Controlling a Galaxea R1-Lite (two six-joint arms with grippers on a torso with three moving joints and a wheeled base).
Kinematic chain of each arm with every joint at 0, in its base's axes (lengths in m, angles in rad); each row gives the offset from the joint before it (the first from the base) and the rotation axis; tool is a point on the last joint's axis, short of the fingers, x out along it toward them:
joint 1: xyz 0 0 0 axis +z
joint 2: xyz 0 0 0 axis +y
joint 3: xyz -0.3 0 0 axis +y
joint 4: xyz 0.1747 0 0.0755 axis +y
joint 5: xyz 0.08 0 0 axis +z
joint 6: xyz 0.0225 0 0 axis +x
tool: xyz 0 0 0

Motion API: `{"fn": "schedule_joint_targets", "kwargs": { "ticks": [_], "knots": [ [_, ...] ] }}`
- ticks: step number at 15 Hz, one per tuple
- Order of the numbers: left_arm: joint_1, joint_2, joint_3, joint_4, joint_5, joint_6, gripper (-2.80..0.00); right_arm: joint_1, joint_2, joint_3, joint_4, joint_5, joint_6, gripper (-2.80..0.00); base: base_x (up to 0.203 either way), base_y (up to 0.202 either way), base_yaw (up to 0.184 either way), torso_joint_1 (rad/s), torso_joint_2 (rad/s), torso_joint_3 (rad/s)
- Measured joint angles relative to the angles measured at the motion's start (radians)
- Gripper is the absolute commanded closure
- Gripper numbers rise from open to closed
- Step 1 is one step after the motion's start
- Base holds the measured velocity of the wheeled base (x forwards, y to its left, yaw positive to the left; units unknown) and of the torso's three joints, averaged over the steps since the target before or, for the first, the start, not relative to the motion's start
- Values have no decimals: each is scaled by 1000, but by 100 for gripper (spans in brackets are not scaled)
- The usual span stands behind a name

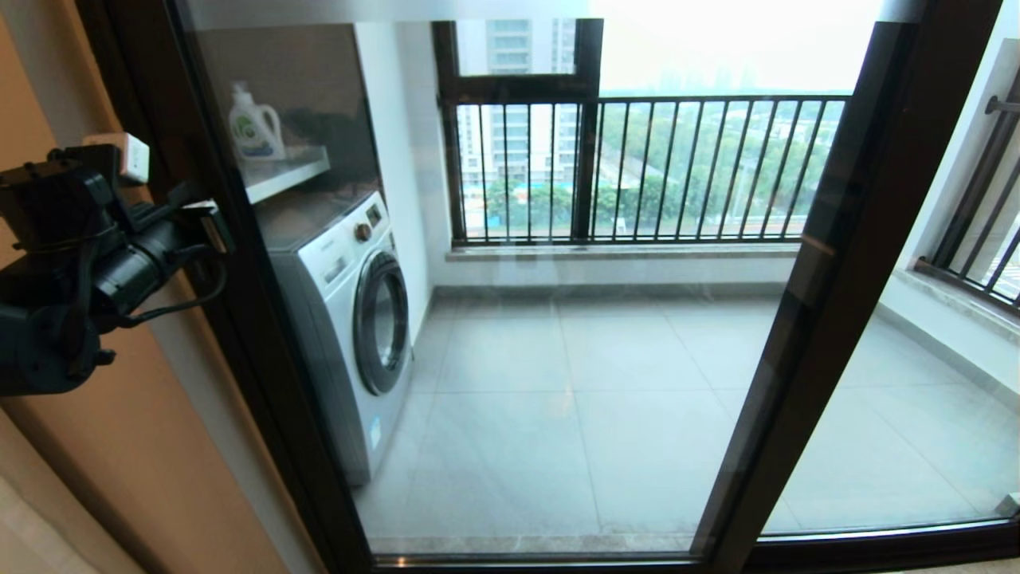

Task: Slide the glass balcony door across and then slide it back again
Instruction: Close the slid door

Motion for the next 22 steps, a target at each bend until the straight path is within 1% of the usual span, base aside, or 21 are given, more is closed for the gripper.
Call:
{"fn": "schedule_joint_targets", "kwargs": {
  "ticks": [2,5,9,12,15,18,20,22],
  "knots": [
    [10,-39,8,3,-11,-19,0,0,0,0,0,0,0,0,0,0,0,0,0,0],
    [41,-108,80,6,-50,-24,0,0,0,0,0,-1,0,0,0,0,0,0,0,0],
    [161,-139,158,3,-135,-24,0,0,0,0,0,0,0,0,0,0,0,0,0,0],
    [207,-92,161,0,-149,-24,0,0,0,0,0,-1,0,0,0,0,0,0,0,0],
    [217,-28,138,-1,-183,-22,0,0,0,0,0,0,0,0,0,0,0,0,0,0],
    [216,53,72,-8,-189,-17,0,0,0,0,0,0,0,0,0,0,0,0,0,0],
    [216,105,37,-67,-190,-12,0,0,0,0,0,0,0,0,0,0,0,0,0,0],
    [205,148,24,-153,-189,17,0,0,0,0,0,-1,0,0,0,0,0,0,0,0]
  ]
}}
